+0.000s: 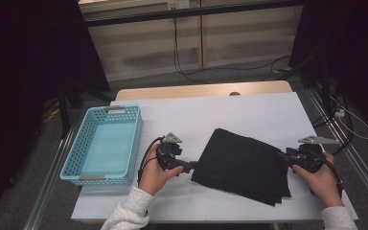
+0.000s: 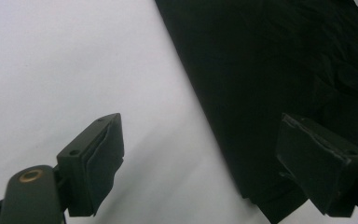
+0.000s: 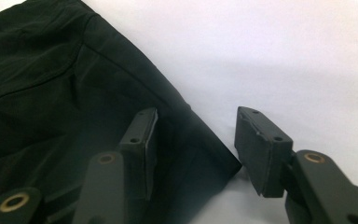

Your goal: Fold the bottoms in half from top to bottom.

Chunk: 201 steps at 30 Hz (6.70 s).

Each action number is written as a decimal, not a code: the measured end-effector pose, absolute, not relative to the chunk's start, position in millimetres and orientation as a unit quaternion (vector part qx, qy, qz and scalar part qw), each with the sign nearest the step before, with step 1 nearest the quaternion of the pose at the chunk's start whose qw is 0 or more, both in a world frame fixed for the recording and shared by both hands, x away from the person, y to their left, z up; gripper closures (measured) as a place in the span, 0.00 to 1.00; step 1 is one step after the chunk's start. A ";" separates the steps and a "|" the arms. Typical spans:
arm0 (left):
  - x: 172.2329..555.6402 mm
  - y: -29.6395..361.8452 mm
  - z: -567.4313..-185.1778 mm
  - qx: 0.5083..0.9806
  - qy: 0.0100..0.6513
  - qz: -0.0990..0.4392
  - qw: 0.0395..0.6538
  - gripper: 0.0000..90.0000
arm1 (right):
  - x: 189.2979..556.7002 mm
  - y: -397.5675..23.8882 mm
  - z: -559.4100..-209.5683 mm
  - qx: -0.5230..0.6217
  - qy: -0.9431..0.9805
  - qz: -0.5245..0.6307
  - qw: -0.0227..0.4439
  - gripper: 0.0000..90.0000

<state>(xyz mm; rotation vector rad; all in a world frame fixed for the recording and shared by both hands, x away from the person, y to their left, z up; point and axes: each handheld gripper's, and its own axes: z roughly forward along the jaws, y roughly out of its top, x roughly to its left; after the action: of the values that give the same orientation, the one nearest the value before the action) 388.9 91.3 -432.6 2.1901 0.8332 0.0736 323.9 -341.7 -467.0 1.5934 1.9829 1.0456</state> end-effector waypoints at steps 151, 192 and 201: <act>423.0 103.4 -441.9 0.858 0.430 0.043 0.277 0.66 | 274.1 -237.2 -468.9 0.526 0.738 0.374 0.200 0.57; 447.4 99.5 -405.7 0.886 0.425 -0.038 0.182 0.92 | 272.5 -231.8 -463.1 0.522 0.731 0.399 0.183 0.93; 452.7 101.3 -394.3 0.888 0.423 -0.033 0.177 0.92 | 272.3 -227.9 -460.7 0.517 0.731 0.406 0.182 0.93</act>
<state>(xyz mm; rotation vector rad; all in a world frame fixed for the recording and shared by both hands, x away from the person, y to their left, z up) 452.7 101.3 -394.3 2.5140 1.1964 -0.0927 272.3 -227.9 -460.7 1.4598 2.0651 1.1461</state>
